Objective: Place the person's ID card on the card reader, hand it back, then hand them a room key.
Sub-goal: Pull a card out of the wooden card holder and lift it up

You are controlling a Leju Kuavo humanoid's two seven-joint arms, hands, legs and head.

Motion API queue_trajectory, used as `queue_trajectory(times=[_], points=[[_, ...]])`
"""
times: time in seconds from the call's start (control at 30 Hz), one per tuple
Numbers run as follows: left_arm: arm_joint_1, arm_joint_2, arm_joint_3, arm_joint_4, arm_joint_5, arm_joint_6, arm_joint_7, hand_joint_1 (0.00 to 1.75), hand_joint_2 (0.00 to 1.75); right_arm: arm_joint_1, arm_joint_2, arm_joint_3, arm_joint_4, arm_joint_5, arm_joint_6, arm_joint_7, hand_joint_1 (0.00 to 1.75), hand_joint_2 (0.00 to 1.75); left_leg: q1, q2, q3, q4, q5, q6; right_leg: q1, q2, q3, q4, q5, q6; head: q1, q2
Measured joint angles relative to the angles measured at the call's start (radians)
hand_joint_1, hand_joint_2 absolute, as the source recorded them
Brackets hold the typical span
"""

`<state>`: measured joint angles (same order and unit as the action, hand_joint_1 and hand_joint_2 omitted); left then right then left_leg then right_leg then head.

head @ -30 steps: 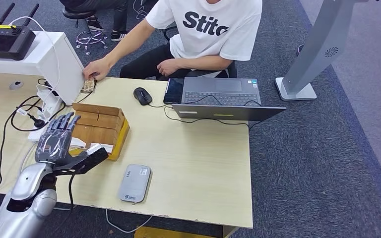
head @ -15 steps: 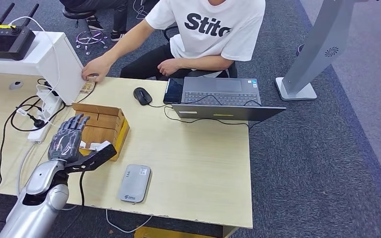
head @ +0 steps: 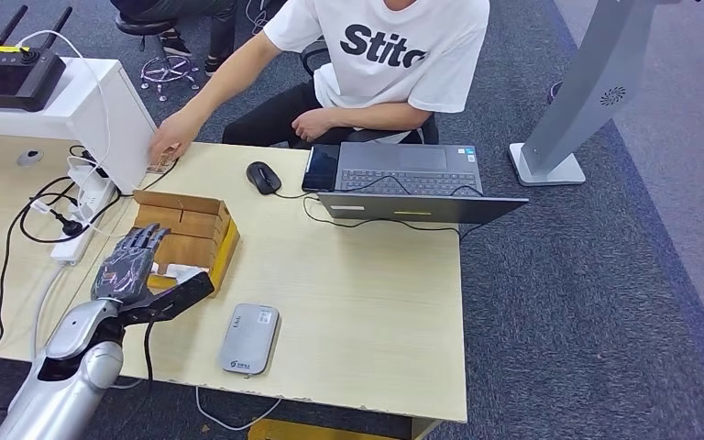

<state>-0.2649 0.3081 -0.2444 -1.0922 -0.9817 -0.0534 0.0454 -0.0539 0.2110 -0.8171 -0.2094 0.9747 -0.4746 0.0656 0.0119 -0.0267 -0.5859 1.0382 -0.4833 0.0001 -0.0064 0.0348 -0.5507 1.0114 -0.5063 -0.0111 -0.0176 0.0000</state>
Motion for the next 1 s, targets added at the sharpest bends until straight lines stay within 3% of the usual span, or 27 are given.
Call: queue_trajectory(times=[0.07, 0.17, 0.33, 0.4, 1.0], points=[[0.002, 0.008, 0.0, 0.0, 0.002, -0.008, 0.002, 0.23, 1.75, 0.0, 0.0, 0.0, 0.0, 0.001, 0.0, 0.0, 0.0, 1.75, 0.0, 0.0, 0.0, 0.0, 0.0, 0.0, 0.0, 0.0, 0.0, 0.0, 0.0, 0.0, 0.0, 0.0], [0.004, 0.019, 0.0, 0.0, 0.005, -0.017, 0.003, 0.51, 1.75, 0.0, 0.0, 0.0, 0.0, 0.005, 0.0, 0.0, 0.0, 1.75, 0.0, 0.0, 0.0, 0.0, 0.0, 0.0, 0.0, 0.0, 0.0, 0.0, 0.0, 0.0, 0.0, 0.0], [0.006, 0.03, 0.0, 0.0, 0.009, -0.024, 0.006, 1.33, 1.75, 0.0, 0.0, 0.0, 0.0, 0.008, 0.0, -0.003, 0.0, 1.75, 0.0, 0.0, 0.0, 0.0, 0.0, 0.0, 0.0, 0.0, 0.0, 0.0, 0.0, 0.0, 0.0, 0.0], [0.007, 0.033, 0.0, 0.0, 0.01, -0.024, 0.006, 1.48, 1.75, 0.0, 0.0, 0.0, 0.0, 0.009, 0.0, -0.003, 0.0, 1.75, 0.0, 0.0, 0.0, 0.0, 0.0, 0.0, 0.0, 0.0, 0.0, 0.0, 0.0, 0.0, 0.0, 0.0], [0.02, 0.035, 0.0, 0.0, 0.011, 0.006, 0.003, 1.75, 1.75, 0.0, 0.0, 0.0, 0.0, 0.029, -0.001, -0.001, 0.0, 1.75, 0.0, 0.0, 0.0, 0.0, 0.0, 0.0, 0.0, 0.0, 0.0, 0.0, 0.0, 0.0, 0.0, 0.0]])
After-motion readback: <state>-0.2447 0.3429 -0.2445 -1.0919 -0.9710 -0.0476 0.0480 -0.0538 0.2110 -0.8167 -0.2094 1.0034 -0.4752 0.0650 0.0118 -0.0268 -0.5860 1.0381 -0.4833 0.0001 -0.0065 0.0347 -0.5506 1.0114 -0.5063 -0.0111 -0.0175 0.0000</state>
